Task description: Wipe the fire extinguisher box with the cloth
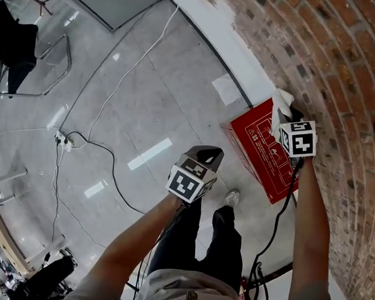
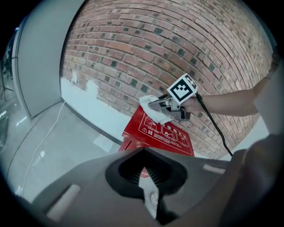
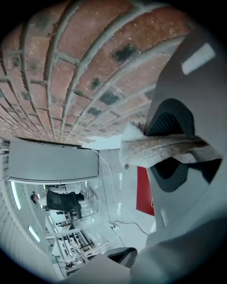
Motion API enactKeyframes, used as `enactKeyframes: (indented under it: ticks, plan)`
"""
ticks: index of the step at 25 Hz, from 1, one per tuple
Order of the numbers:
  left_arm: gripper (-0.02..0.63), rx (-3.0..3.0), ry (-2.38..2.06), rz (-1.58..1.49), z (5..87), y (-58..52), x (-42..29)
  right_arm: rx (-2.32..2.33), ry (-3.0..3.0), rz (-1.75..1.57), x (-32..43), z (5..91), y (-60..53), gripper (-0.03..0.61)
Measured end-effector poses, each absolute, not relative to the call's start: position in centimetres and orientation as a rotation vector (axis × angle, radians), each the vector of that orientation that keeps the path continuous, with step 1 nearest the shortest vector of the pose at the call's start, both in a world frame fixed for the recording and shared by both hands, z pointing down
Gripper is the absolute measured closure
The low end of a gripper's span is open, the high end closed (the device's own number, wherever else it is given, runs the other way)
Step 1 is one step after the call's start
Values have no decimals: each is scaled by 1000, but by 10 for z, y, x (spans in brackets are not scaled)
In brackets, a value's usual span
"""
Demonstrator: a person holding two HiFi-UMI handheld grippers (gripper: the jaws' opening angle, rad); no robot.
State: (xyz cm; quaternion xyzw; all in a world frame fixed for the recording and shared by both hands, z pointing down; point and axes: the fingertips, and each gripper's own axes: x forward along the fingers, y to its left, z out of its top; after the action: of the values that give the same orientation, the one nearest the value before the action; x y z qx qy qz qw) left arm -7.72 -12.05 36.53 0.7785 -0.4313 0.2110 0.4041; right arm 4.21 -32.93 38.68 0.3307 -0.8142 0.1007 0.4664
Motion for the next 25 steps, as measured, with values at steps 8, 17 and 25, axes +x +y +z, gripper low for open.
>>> enactKeyframes:
  ticks: [8,17,25]
  plan:
    - [614,1925,-1054,550,389,-100,-96,741,-1996,267,7,403,-309,460]
    - [614,1939,-1034,562,391,-69,-118,591,-2052,308,-54,413,-216,460]
    - [614,1962,-1075,572,387,-31,-123,477,-2075,343,-80,418,-141,460]
